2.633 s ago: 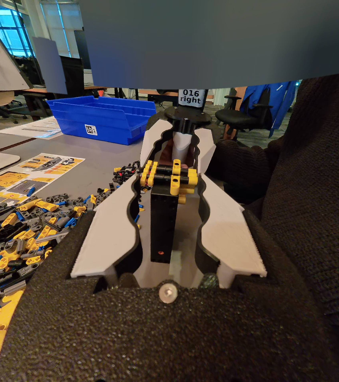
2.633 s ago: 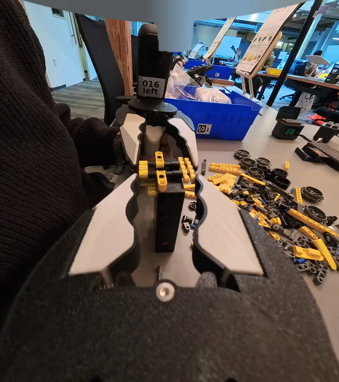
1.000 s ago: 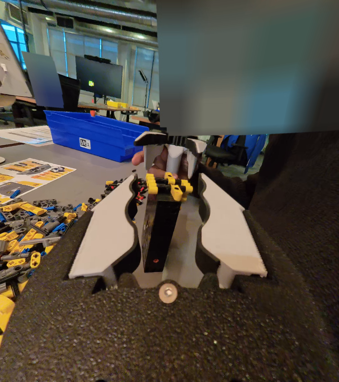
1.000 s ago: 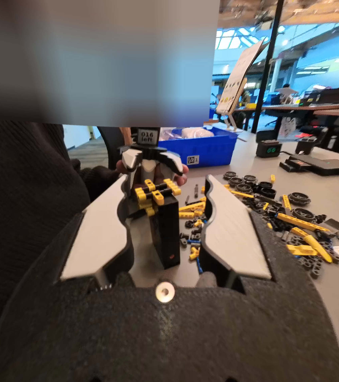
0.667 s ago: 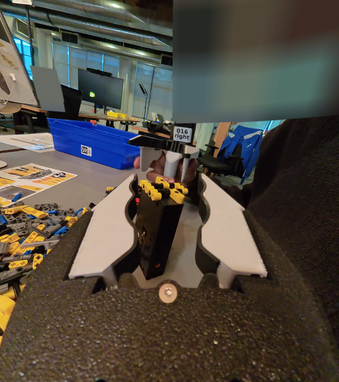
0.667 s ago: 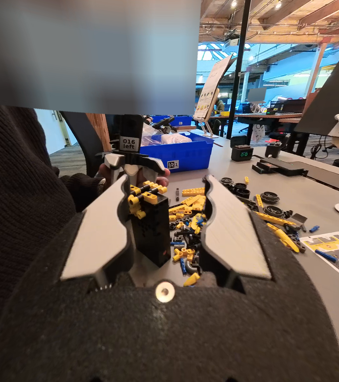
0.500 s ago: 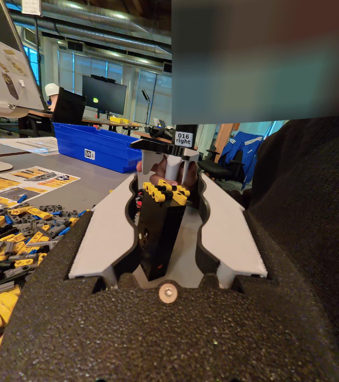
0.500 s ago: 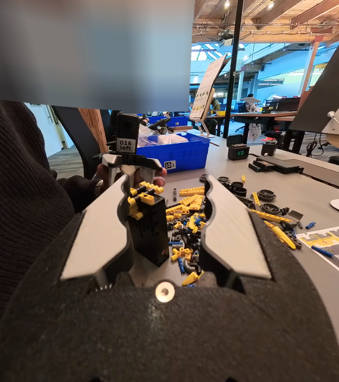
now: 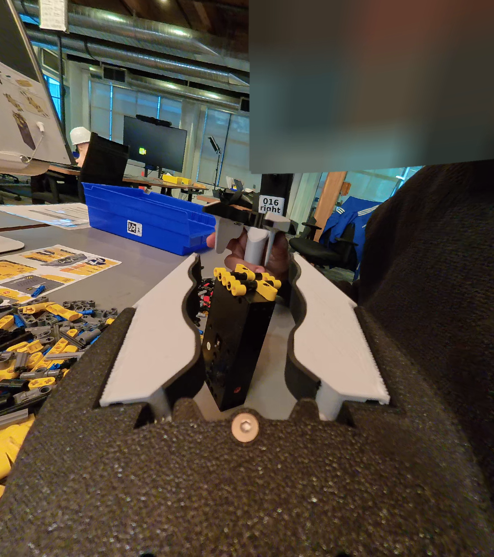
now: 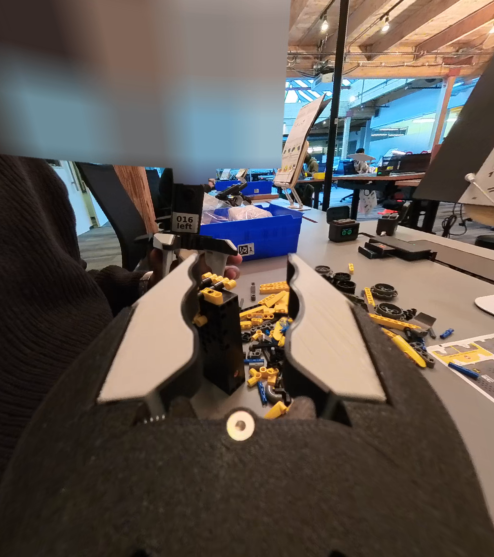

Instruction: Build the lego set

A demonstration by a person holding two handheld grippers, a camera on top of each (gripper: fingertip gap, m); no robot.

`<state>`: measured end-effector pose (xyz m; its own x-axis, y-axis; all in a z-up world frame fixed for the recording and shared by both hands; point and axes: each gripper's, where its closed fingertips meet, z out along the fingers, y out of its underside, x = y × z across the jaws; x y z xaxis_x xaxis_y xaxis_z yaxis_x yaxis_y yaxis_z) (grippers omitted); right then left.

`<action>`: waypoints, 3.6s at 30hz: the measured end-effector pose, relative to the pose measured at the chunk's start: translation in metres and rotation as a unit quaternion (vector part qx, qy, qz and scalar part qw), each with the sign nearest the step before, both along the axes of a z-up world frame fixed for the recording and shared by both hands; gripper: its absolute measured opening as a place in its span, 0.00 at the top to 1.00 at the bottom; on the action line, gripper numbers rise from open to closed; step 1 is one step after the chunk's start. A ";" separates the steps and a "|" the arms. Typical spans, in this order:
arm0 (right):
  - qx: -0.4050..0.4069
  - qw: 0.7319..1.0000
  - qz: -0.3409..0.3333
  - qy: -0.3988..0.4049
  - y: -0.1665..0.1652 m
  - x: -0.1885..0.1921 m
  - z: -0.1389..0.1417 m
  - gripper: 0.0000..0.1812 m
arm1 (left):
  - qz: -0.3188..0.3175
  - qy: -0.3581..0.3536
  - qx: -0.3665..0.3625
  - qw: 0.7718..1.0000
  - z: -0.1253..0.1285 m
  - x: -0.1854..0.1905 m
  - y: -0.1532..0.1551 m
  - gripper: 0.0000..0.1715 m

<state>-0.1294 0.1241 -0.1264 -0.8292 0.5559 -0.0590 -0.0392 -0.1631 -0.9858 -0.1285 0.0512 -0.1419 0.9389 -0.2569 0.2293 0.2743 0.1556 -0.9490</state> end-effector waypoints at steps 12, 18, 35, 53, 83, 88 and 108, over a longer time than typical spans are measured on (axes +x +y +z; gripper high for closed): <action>-0.024 0.997 -0.022 -0.064 0.013 -0.017 -0.009 0.77 | -0.008 -0.005 -0.007 1.000 -0.002 0.000 0.002 0.66; -0.031 0.997 -0.026 -0.071 0.017 -0.019 -0.009 0.78 | -0.011 -0.011 -0.013 1.000 -0.003 -0.001 0.004 0.66; -0.064 0.993 -0.049 -0.087 0.031 -0.026 -0.007 0.78 | -0.005 -0.013 -0.013 1.000 -0.003 -0.004 0.004 0.67; -0.033 0.996 -0.058 -0.061 0.026 -0.023 -0.008 0.78 | -0.004 -0.010 -0.015 1.000 -0.004 -0.004 0.005 0.67; 0.114 0.989 -0.011 0.094 -0.020 0.013 -0.012 0.78 | 0.138 0.030 0.071 0.987 0.022 -0.042 -0.023 0.68; 0.139 0.986 -0.024 0.093 -0.020 0.009 -0.019 0.78 | 0.139 0.027 0.070 0.988 0.021 -0.043 -0.023 0.68; 0.152 0.979 -0.111 0.083 0.001 -0.014 -0.020 0.81 | 0.142 0.047 0.055 0.987 0.016 -0.040 -0.017 0.68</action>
